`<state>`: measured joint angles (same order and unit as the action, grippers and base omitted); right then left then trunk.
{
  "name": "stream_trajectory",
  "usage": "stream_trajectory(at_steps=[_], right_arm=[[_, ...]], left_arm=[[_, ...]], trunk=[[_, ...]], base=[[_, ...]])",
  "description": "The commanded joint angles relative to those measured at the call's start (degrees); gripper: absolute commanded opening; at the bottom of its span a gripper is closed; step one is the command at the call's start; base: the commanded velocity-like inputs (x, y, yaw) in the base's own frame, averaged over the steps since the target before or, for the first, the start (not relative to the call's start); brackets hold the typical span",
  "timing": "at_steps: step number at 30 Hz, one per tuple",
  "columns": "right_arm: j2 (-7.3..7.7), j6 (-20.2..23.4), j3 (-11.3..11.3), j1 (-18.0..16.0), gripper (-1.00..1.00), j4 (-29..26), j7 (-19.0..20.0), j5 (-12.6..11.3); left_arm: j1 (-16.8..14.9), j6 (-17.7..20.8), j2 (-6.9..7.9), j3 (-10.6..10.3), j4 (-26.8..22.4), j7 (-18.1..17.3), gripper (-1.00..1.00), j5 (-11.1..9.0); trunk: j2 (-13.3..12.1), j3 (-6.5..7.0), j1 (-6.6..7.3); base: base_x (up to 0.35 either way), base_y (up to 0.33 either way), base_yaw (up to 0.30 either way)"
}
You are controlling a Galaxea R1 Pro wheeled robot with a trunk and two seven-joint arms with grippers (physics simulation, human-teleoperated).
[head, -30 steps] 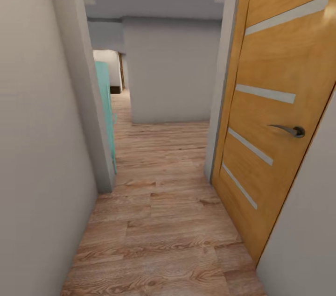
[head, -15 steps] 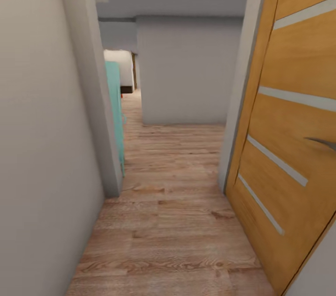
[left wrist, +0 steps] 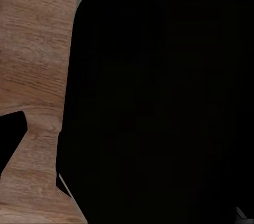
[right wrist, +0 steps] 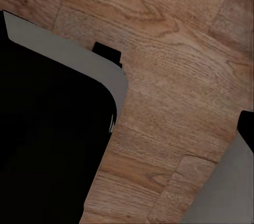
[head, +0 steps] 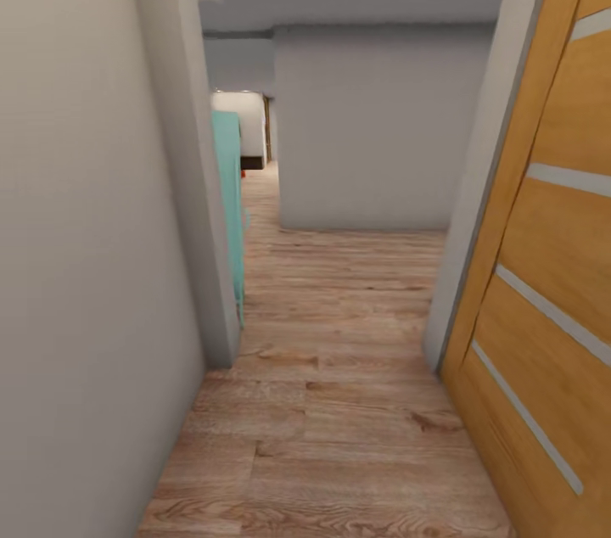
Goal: Move the two storage containers from the living room to the garage. In the garage, place one container on the floor and stack the other container on top of it (either order is fine).
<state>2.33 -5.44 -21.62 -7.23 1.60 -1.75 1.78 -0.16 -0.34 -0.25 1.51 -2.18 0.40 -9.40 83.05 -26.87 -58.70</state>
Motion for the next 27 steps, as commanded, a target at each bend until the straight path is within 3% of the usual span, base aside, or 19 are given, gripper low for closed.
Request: stream_trajectory(at_steps=[1, 14, 27], right_arm=[[-0.01, -0.58, -0.19, -0.07, 1.0, 0.17, -0.18, 0.18], [-0.16, -1.92, -0.19, -0.07, 1.0, 0.2, -0.1, -0.09], [-0.23, -1.8, -0.09, -0.07, 1.0, 0.18, -0.21, -0.72]], left_arm=[[-0.02, -0.03, -0.01, 0.12, -0.02, 0.04, 1.0, -0.35], [-0.02, 0.12, -0.06, 0.07, -0.02, 0.04, 1.0, -0.35], [-0.02, 0.08, -0.07, 0.07, -0.02, 0.04, 1.0, -0.35]], trunk=[[0.02, -0.06, -0.03], [0.02, -0.06, -0.03], [0.02, -0.06, -0.03]], base=[[0.323, 0.0, 0.006], [0.323, 0.0, 0.0], [0.323, 0.0, -0.11]])
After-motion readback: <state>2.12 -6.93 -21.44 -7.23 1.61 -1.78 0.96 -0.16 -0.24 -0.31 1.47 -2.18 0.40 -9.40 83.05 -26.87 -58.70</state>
